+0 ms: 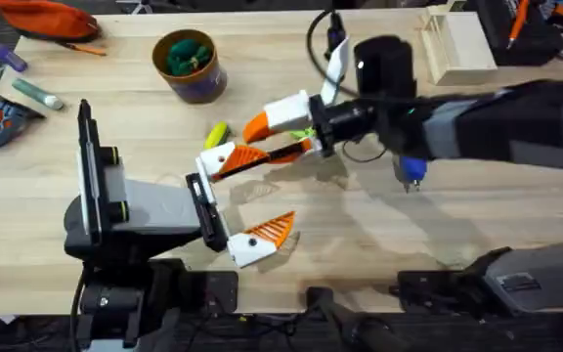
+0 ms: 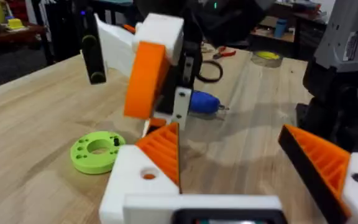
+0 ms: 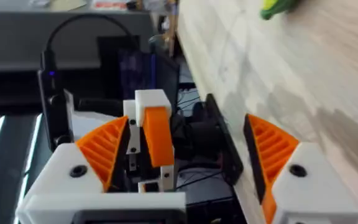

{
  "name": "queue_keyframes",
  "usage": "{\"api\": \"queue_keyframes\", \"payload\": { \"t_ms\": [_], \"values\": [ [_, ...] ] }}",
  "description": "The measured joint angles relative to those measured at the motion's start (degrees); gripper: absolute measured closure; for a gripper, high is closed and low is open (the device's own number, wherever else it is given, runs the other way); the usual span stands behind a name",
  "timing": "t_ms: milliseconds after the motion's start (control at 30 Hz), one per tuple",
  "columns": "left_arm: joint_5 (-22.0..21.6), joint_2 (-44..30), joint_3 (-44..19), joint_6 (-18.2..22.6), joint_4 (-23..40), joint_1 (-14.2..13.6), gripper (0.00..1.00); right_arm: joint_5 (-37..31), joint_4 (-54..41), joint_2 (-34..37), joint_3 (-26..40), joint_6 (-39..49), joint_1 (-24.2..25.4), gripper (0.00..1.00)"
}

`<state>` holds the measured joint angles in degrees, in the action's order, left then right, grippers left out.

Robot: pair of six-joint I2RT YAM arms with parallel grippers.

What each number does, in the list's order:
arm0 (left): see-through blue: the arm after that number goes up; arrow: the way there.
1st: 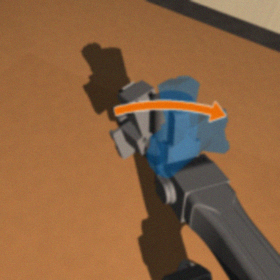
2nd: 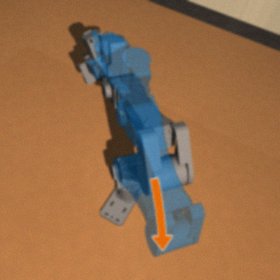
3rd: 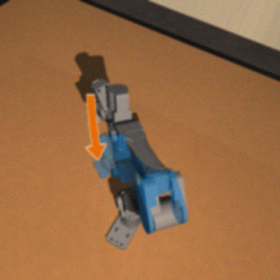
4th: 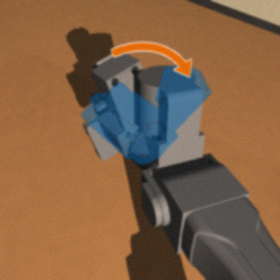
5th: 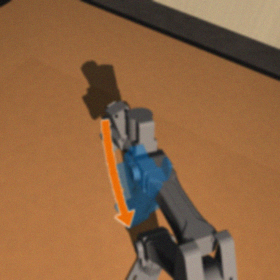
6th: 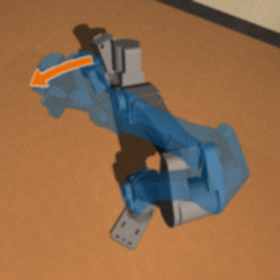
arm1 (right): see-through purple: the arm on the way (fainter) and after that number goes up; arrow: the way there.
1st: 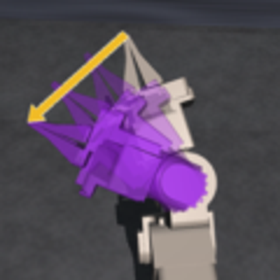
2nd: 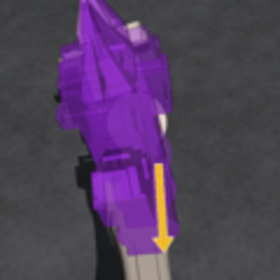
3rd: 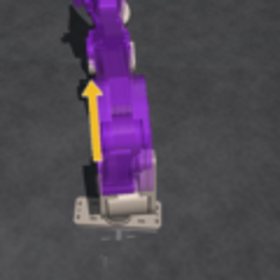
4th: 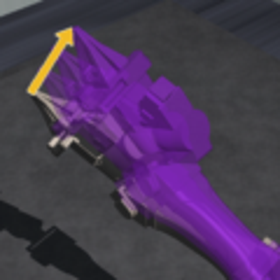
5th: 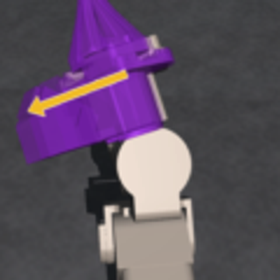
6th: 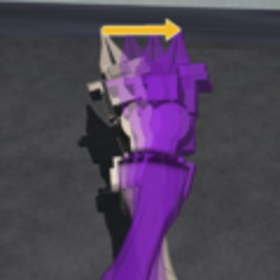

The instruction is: Pick up the gripper from the table and insert it into the empty holder that is missing its gripper. Then pick up a screw, insert it into the mounting hole, and use the screwdriver to tighten it. Finally, clean up the table by picking up the vegetable and placing it into the bucket.

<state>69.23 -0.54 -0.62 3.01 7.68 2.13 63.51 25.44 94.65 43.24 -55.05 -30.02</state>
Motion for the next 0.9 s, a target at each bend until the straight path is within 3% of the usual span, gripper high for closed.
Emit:
{"api": "queue_keyframes", "payload": {
  "t_ms": [333, 500, 667, 900],
  "values": [
    [0.02, 0.02, 0.00, 0.01, 0.02, 0.00, 0.015, -8.21, -46.98, -8.12, 14.02, 26.94, 7.96, 0.010],
    [0.02, 0.02, 0.00, 0.00, 0.02, 0.00, 0.015, -20.39, -71.49, -8.11, 25.30, 41.10, 9.13, 0.010],
    [0.02, 0.00, 0.00, 0.00, 0.02, 0.00, 0.015, -35.80, -83.11, -7.11, 35.17, 49.44, 8.34, 0.009],
    [0.02, 0.02, 0.00, 0.01, 0.02, 0.00, 0.014, -53.34, -87.33, -1.86, 42.34, 53.85, 3.72, 0.010]
  ]
}}
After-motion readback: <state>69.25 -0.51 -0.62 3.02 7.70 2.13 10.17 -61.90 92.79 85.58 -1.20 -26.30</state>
